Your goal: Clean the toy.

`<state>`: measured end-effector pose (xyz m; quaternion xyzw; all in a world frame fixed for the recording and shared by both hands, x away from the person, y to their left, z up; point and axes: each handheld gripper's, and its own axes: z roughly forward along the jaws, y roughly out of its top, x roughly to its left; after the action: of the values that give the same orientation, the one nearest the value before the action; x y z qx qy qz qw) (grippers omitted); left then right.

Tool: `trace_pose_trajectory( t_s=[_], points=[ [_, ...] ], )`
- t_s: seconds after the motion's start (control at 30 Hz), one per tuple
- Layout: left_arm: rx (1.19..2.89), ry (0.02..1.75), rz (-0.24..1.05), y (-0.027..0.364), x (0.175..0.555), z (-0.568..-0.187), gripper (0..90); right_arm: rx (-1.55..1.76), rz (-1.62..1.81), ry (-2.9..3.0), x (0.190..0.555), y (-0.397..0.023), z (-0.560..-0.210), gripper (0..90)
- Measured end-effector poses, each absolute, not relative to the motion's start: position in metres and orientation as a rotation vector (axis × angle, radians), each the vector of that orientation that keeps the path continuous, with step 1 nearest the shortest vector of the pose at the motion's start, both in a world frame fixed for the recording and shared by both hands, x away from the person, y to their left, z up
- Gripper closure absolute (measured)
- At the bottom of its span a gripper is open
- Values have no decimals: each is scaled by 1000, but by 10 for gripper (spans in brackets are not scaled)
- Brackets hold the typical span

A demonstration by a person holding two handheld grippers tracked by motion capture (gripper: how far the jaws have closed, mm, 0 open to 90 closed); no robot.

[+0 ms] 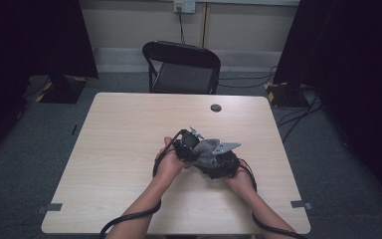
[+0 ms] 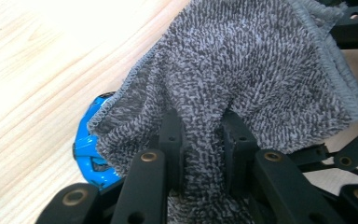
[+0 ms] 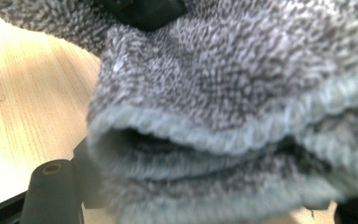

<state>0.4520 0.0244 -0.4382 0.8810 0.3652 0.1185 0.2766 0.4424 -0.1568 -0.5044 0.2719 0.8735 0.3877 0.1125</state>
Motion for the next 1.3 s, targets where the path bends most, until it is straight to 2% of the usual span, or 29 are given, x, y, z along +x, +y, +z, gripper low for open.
trace_pose_trajectory(
  t_s=[1.3],
  points=[
    [2316,1168,314,65,482,-448,735,797,1138,2564,442,-157,-504,242]
  ],
)
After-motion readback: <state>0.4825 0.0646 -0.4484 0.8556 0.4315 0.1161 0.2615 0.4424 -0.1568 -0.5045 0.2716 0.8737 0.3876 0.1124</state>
